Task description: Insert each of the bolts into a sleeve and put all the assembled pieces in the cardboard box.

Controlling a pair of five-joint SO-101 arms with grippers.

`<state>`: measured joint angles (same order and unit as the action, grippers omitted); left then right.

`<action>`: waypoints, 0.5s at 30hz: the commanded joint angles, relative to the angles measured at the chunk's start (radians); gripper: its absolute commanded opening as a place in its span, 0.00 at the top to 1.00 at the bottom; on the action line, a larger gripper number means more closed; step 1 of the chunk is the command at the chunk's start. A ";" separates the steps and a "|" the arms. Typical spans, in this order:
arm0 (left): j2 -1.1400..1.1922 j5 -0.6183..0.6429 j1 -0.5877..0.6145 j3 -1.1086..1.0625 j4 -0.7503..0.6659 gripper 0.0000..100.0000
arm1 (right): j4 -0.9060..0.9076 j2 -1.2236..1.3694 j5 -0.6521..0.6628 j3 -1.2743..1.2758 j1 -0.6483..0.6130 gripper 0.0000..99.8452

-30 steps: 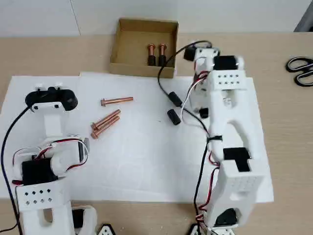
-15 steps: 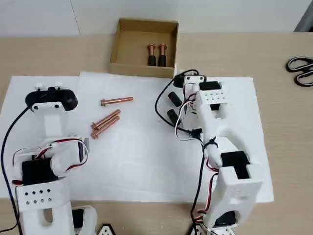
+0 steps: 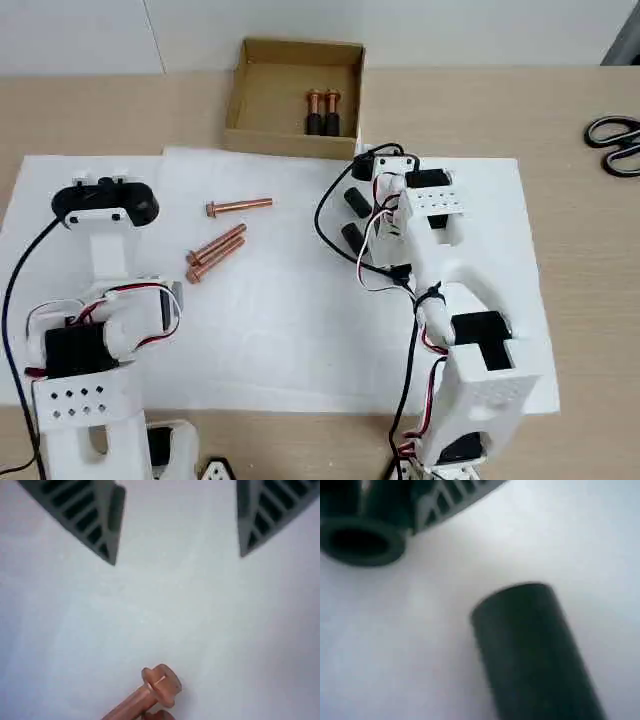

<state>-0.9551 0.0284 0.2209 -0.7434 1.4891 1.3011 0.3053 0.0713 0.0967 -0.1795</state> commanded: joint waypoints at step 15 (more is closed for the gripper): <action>-0.011 -0.003 0.006 0.005 -0.028 0.85 | 0.015 -0.045 0.035 0.000 -0.016 0.99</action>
<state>-0.9551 0.0284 0.2209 -0.7434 1.4891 1.3134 0.3038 0.0852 0.0951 -0.1841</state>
